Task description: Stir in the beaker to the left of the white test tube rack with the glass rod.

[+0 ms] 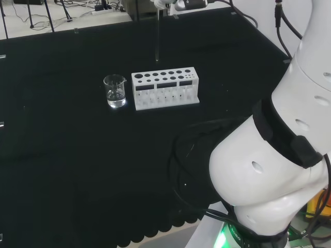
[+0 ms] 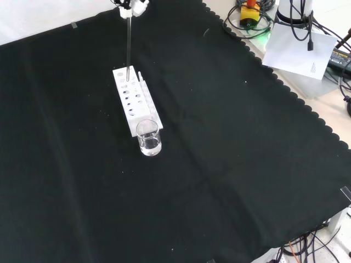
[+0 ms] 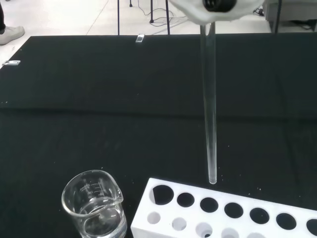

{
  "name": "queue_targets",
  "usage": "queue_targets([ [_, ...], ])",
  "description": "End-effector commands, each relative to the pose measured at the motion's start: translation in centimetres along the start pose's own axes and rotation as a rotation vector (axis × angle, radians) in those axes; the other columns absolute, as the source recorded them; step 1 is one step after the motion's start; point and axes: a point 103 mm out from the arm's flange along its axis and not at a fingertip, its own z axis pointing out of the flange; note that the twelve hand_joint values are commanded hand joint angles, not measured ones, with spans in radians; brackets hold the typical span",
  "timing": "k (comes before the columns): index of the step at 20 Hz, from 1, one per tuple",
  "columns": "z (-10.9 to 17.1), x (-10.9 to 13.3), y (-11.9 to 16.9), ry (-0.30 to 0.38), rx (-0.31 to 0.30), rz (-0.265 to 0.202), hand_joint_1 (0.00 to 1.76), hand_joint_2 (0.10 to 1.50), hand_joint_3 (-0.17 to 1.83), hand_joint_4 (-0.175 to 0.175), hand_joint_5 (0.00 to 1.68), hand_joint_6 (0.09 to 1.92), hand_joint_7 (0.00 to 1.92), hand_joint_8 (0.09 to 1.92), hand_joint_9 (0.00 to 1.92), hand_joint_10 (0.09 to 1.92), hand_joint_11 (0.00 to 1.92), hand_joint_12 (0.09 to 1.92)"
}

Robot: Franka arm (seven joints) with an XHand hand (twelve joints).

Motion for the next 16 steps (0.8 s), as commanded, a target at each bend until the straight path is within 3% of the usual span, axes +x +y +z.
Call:
queue_targets([
  [1, 0.1, 0.3, 0.0, 0.007, 0.004, -0.009, 1.32, 1.09, -0.17, -0.175, 1.41, 0.09, 1.18, 1.0, 1.56, 0.85, 1.64, 0.53],
  [8, 0.1, 1.9, 0.5, 0.02, 0.0, -0.041, 1.32, 1.09, -0.17, -0.175, 1.41, 0.09, 1.18, 1.0, 1.56, 0.85, 1.64, 0.53],
  [16, 1.0, 6.4, 2.4, 0.044, 0.005, -0.119, 1.32, 1.09, -0.17, -0.175, 1.41, 0.09, 1.18, 1.0, 1.56, 0.85, 1.64, 0.53],
])
